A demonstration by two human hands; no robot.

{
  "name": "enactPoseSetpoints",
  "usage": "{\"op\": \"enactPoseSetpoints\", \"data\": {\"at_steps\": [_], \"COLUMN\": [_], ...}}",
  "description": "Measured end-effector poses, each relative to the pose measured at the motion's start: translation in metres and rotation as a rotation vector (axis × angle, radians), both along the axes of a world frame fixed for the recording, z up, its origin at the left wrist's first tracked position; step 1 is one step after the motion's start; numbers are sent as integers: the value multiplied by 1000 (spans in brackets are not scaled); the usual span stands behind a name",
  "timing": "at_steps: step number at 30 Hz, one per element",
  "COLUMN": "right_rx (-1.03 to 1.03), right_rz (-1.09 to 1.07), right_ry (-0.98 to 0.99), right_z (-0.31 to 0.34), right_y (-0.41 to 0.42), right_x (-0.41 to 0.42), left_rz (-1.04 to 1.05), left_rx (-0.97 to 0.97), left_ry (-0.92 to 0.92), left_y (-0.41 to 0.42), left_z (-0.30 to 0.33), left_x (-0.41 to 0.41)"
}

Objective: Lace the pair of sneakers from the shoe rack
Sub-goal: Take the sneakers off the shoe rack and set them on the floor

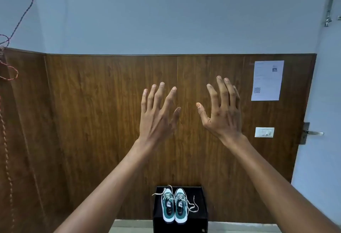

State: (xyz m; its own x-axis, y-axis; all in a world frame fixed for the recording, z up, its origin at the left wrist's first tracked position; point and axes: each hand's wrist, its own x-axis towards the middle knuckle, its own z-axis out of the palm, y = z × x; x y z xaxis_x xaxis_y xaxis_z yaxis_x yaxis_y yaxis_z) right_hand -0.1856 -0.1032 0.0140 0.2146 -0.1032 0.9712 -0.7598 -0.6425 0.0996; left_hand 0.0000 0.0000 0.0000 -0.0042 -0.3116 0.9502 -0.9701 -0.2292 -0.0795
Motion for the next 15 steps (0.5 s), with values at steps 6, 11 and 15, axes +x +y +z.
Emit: {"op": "enactPoseSetpoints", "data": {"at_steps": [6,11,15], "right_rx": [-16,-5,49], "right_rz": [22,103,254], "right_ry": [7,5,37], "right_z": [-6,-15,-40], "right_y": [-6,-6,9], "right_x": [5,13,22], "left_rz": [-34,-128,-246], "left_rx": [3,-15,23], "left_ry": [16,54,160], "left_y": [-2,2,12], "left_z": [-5,-16,-37], "left_x": [4,14,27]}}
